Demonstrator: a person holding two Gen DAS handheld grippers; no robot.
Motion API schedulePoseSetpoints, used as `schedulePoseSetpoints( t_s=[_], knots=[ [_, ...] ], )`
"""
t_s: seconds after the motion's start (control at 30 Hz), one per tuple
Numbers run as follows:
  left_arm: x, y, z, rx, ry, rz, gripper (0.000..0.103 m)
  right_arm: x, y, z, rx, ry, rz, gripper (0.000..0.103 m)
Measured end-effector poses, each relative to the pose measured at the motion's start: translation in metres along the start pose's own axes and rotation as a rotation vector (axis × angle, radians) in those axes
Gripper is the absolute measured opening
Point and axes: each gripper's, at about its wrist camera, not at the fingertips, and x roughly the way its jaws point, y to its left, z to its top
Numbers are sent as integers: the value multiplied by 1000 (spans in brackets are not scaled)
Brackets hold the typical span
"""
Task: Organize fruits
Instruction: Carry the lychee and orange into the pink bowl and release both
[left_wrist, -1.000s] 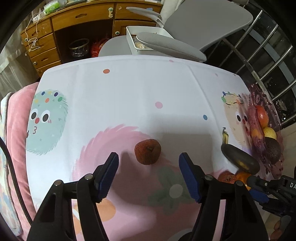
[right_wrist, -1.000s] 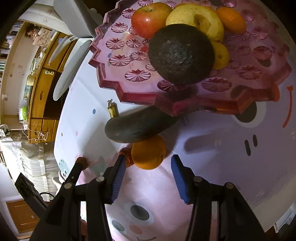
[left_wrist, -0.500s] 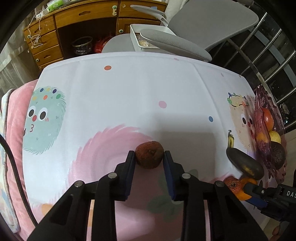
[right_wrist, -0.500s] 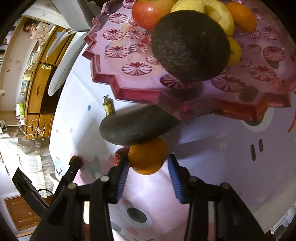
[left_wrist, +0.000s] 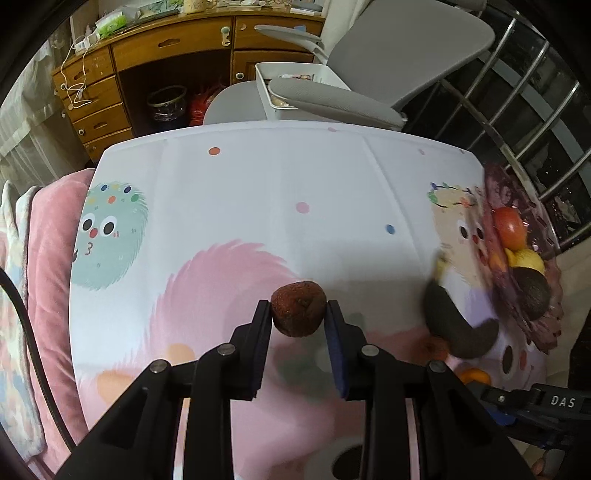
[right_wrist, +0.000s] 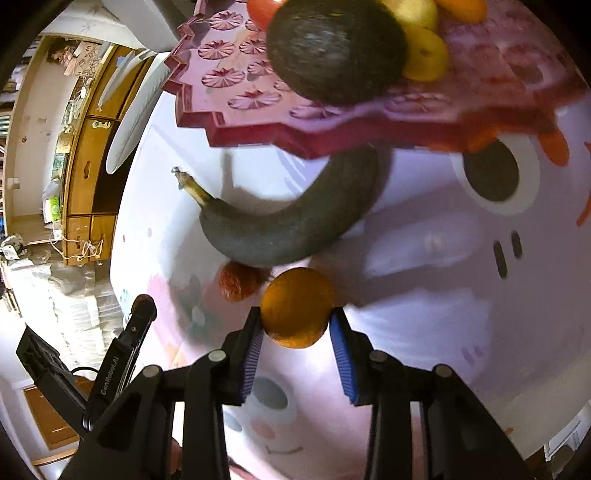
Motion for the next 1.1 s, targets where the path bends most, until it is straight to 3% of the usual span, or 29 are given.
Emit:
schedulePoseSetpoints(
  t_s=[0.23, 0.5, 0.9, 1.1],
  knots=[
    [-24, -25, -23, -15, 38, -10, 28, -24, -4, -3, -54, 52, 16, 37],
    [-48, -70, -51, -26, 74, -17, 28, -67, 1, 3, -216, 79, 21, 37],
    [-65, -169, -57, 50, 9, -133, 28, -140, -24, 38, -408, -52, -25, 37],
    [-61, -215, -49, 117, -5, -197, 28, -158, -48, 59, -389, -88, -36, 37]
  ],
)
